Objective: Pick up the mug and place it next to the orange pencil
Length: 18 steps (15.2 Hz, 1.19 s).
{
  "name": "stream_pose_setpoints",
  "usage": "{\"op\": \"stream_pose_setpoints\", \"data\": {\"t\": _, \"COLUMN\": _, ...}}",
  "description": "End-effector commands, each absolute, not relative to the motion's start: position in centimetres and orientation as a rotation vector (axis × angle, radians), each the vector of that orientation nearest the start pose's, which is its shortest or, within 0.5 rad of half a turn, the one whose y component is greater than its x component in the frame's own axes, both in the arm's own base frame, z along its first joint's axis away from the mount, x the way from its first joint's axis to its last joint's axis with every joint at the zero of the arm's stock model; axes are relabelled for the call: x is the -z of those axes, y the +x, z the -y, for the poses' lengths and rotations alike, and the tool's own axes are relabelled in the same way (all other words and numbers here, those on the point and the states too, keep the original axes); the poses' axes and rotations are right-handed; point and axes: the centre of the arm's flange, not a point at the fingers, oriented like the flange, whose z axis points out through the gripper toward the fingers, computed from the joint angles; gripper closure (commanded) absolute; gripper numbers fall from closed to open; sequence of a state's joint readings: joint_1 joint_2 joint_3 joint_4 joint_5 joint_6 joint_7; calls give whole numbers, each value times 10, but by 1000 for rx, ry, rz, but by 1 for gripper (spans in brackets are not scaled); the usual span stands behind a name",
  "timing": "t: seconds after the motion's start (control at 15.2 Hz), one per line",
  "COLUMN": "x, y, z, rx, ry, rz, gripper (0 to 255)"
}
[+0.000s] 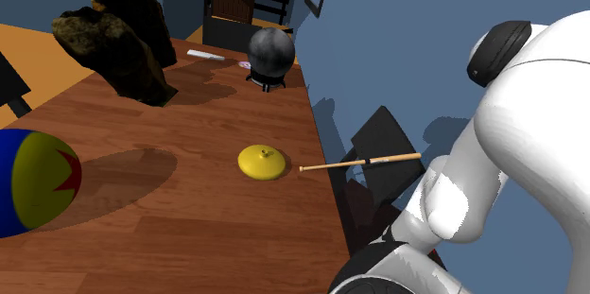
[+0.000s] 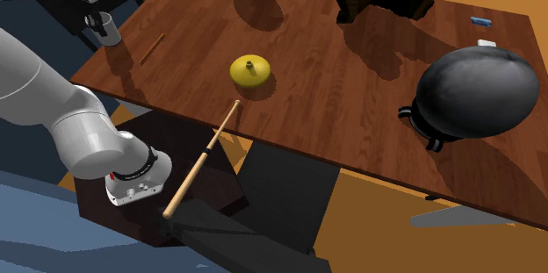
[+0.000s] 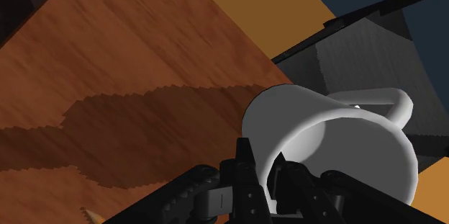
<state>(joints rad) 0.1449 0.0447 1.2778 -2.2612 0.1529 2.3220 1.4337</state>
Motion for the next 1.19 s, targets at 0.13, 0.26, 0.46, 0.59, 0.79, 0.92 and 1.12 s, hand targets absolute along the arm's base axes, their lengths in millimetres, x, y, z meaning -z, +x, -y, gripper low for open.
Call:
{"op": "stream_pose_setpoints", "data": {"t": 0.13, "x": -360, "y": 76, "z": -521, "rx": -229, "ry": -3060, "rz": -175, "gripper": 0}}
{"op": "stream_pose_setpoints", "data": {"t": 0.26, "x": -360, "y": 76, "z": -521, "rx": -229, "ry": -3060, "rz": -175, "gripper": 0}}
{"op": "stream_pose_setpoints", "data": {"t": 0.46, "x": -360, "y": 76, "z": -521, "rx": -229, "ry": -3060, "rz": -175, "gripper": 0}}
{"op": "stream_pose_setpoints", "data": {"t": 0.59, "x": -386, "y": 80, "z": -518, "rx": -228, "ry": -3060, "rz": -175, "gripper": 0}}
{"op": "stream_pose_setpoints", "data": {"t": 0.79, "x": -409, "y": 83, "z": -517, "rx": -229, "ry": -3060, "rz": -175, "gripper": 0}}
{"op": "stream_pose_setpoints", "data": {"t": 0.92, "x": -409, "y": 83, "z": -517, "rx": -229, "ry": -3060, "rz": -175, "gripper": 0}}
{"op": "stream_pose_setpoints", "data": {"t": 1.12, "x": -409, "y": 83, "z": -517, "rx": -229, "ry": -3060, "rz": -175, "gripper": 0}}
